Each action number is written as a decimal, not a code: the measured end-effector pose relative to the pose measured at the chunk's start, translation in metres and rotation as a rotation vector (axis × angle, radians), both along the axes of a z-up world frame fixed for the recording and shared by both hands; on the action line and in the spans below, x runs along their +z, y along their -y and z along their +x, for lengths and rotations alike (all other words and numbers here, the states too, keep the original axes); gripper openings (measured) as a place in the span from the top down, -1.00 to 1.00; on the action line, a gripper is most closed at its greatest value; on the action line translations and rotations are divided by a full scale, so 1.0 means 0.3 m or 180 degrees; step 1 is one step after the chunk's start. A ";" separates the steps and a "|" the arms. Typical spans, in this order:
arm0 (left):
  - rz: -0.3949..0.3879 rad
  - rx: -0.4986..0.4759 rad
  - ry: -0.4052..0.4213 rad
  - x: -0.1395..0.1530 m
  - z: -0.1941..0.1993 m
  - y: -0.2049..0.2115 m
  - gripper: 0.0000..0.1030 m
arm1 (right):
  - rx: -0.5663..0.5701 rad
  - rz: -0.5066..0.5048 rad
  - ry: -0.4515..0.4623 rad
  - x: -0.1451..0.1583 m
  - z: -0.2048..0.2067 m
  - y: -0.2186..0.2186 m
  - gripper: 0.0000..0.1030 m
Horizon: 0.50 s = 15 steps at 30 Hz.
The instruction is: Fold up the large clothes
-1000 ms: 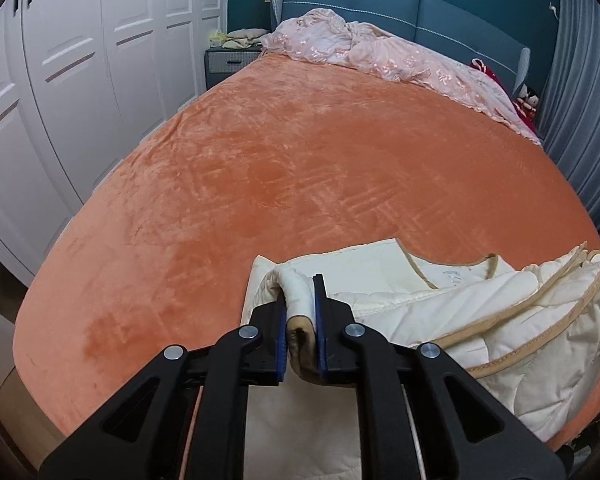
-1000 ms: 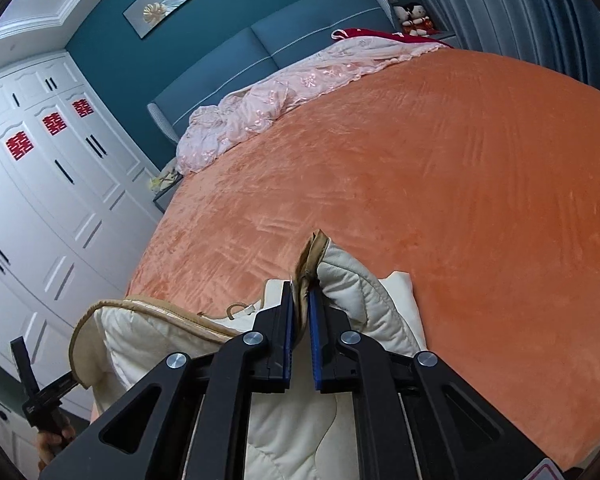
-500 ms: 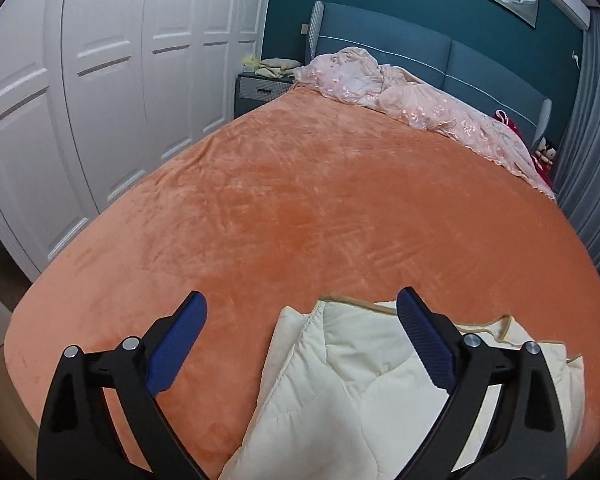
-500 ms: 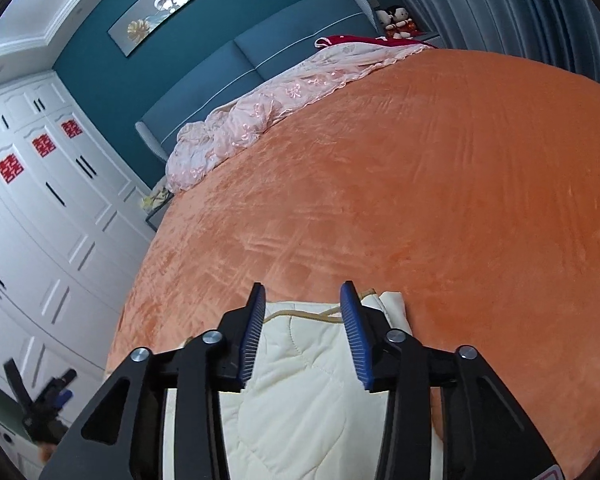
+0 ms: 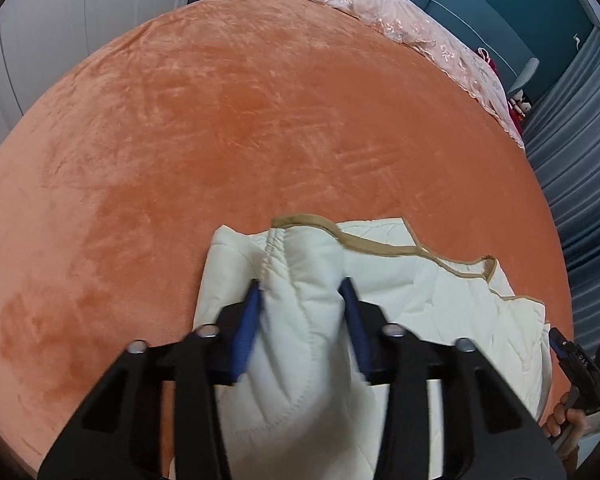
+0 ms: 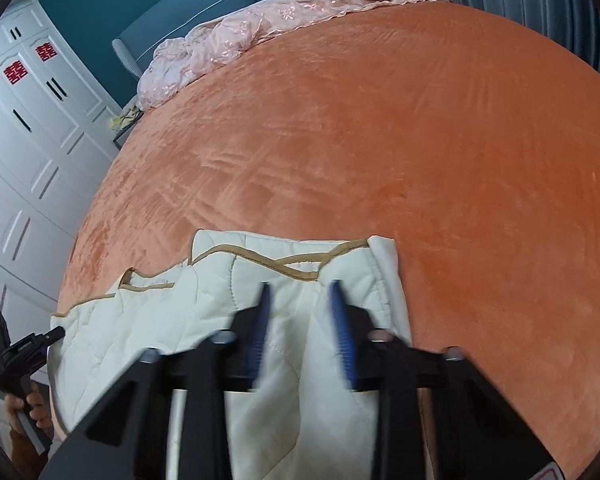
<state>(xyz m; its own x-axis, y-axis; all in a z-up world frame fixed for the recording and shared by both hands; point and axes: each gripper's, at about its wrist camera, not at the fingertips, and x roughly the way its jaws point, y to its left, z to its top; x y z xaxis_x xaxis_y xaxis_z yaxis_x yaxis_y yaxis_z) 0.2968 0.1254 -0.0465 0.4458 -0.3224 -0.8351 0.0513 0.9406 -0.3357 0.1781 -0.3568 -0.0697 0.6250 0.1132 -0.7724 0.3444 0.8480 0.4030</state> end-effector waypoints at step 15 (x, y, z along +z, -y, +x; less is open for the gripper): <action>0.0267 0.0083 0.0232 0.038 0.022 0.045 0.75 | -0.0172 -0.0291 -0.0034 0.057 -0.007 0.057 0.14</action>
